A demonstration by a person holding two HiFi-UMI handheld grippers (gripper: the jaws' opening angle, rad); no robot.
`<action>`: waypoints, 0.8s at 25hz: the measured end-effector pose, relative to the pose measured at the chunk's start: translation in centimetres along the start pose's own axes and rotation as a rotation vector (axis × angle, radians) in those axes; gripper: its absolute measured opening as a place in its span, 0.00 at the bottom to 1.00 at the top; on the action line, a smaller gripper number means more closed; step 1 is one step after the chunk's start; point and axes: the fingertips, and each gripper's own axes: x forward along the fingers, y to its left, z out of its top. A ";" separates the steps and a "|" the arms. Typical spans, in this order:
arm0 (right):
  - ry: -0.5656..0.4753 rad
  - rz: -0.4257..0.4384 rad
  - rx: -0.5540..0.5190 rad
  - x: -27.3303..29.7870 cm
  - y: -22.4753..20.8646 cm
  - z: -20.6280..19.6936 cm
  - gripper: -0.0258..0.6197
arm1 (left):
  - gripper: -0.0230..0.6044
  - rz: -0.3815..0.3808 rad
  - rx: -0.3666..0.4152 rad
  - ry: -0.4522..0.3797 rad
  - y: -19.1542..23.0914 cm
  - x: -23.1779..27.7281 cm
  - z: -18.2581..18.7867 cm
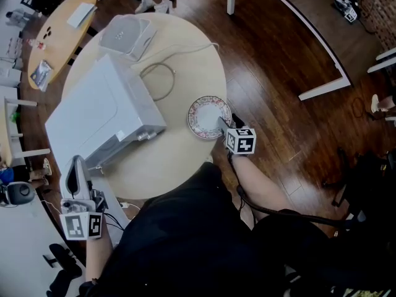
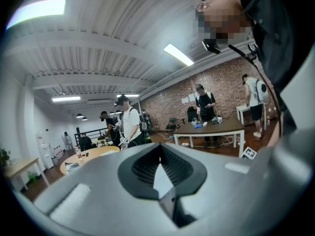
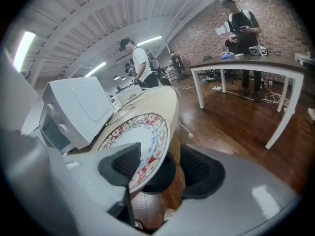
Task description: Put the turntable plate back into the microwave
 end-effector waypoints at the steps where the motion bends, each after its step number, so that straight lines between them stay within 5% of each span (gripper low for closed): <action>1: 0.001 0.004 0.011 0.1 0.1 -0.1 0.43 | 0.04 0.001 -0.003 0.000 0.1 0.0 -0.1; 8: 0.003 0.012 0.047 0.1 0.8 -0.2 0.30 | 0.04 -0.008 -0.015 -0.019 1.1 0.1 0.0; 20: -0.021 -0.039 0.131 -1.2 0.6 -0.5 0.24 | 0.04 -0.034 -0.033 -0.049 2.4 -0.1 -0.3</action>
